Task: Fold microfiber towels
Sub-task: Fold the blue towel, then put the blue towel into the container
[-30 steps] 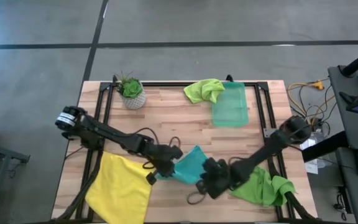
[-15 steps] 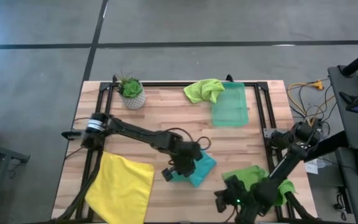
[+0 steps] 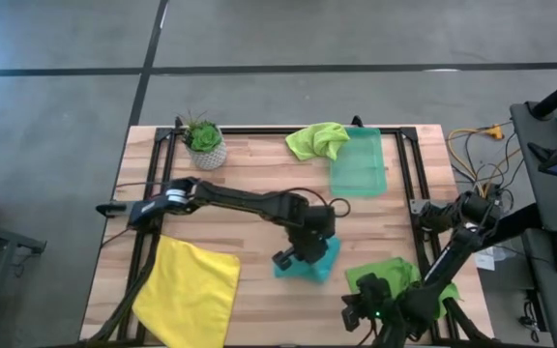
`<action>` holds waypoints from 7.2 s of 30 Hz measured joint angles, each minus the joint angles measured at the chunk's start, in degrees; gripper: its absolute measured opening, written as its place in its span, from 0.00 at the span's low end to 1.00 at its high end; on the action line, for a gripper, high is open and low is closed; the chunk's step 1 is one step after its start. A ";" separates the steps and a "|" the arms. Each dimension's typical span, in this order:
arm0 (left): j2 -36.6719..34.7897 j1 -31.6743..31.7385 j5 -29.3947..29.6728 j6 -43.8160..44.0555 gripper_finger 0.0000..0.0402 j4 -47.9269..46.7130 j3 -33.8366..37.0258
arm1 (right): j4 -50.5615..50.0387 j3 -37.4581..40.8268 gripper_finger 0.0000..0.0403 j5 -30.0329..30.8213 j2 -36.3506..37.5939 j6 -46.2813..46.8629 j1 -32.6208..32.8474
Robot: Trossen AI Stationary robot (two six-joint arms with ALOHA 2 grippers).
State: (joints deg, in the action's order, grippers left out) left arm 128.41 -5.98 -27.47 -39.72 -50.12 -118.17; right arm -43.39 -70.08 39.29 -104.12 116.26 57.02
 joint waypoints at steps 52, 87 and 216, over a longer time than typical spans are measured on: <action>2.74 5.31 37.01 -29.82 0.00 42.40 14.88 | -12.11 -1.60 0.02 -0.68 8.46 0.29 0.70; -2.77 11.00 51.10 5.53 0.50 25.87 15.41 | -15.97 -1.70 0.02 2.21 8.70 -0.78 -0.43; -31.09 3.38 8.18 57.51 0.00 34.66 64.96 | 46.55 24.50 0.60 -22.78 2.50 8.73 -27.28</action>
State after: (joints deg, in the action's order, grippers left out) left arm 97.32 -2.60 -19.29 17.78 -15.46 -53.22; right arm 3.16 -45.58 16.51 -101.61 124.99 29.74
